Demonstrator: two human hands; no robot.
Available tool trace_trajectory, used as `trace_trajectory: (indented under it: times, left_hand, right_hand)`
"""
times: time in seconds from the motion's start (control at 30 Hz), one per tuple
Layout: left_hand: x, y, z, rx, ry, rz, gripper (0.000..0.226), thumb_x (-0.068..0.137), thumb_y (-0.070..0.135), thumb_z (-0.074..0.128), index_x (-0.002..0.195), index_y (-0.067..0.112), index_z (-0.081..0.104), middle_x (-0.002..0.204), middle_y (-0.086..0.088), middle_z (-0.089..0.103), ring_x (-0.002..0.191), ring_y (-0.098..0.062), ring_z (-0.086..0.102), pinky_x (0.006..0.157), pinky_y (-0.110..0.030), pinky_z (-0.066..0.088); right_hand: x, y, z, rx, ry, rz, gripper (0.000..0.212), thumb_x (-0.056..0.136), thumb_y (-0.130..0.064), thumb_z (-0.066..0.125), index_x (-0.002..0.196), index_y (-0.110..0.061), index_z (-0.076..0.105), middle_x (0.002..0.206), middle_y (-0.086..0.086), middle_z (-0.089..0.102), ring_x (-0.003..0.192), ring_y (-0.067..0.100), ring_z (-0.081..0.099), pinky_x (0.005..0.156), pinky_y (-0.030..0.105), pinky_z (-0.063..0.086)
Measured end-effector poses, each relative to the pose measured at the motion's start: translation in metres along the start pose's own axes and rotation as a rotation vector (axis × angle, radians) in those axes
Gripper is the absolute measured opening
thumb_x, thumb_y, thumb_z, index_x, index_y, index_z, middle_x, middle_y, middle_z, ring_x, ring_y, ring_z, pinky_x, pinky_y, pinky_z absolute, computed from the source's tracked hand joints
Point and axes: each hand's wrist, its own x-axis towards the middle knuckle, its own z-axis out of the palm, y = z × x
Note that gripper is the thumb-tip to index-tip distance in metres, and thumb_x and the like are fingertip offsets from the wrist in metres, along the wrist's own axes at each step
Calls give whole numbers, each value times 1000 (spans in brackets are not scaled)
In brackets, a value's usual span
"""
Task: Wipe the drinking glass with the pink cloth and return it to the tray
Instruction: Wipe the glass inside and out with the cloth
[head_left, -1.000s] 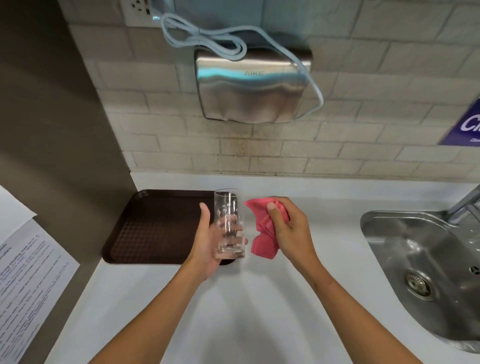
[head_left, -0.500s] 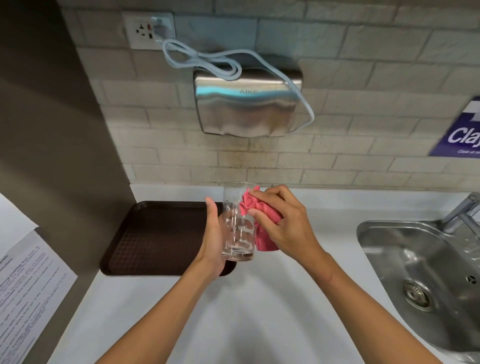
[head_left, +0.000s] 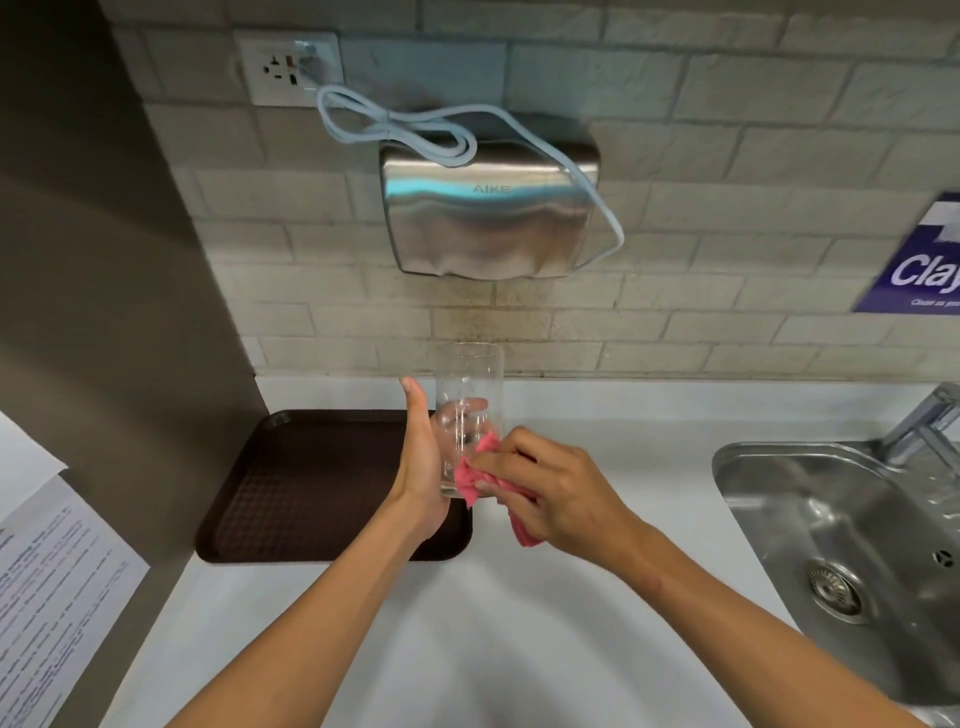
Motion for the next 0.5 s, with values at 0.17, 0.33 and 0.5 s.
trace_trajectory:
  times: [0.17,0.33,0.5]
  left_hand:
    - [-6,-1,8,50,-33,35,107,79,95,22,120,15,81,123,-26,77,112,-47,74,104,-56,58]
    - [-5,0,7,50,-13,49,115,77,96,23,129,6,75,118,-30,77,100,-43,77,99,-55,59]
    - [0,3,-2,10,26,45,117,72,95,25,126,3,73,107,-20,77,95,-36,76,91,-49,59]
  right_hand:
    - [50,24,-24,-16,134,102,26,100,-25,69,123,-14,75,100,3,64,80,17,65,71,38,60]
    - [58,26,-25,-13,166,125,25,100,-21,71,123,-11,75,100,4,63,81,18,66,72,41,60]
    - [13,-2,-3,13,21,20,28,101,-29,65,123,-14,74,107,-6,56,81,10,59,71,23,57]
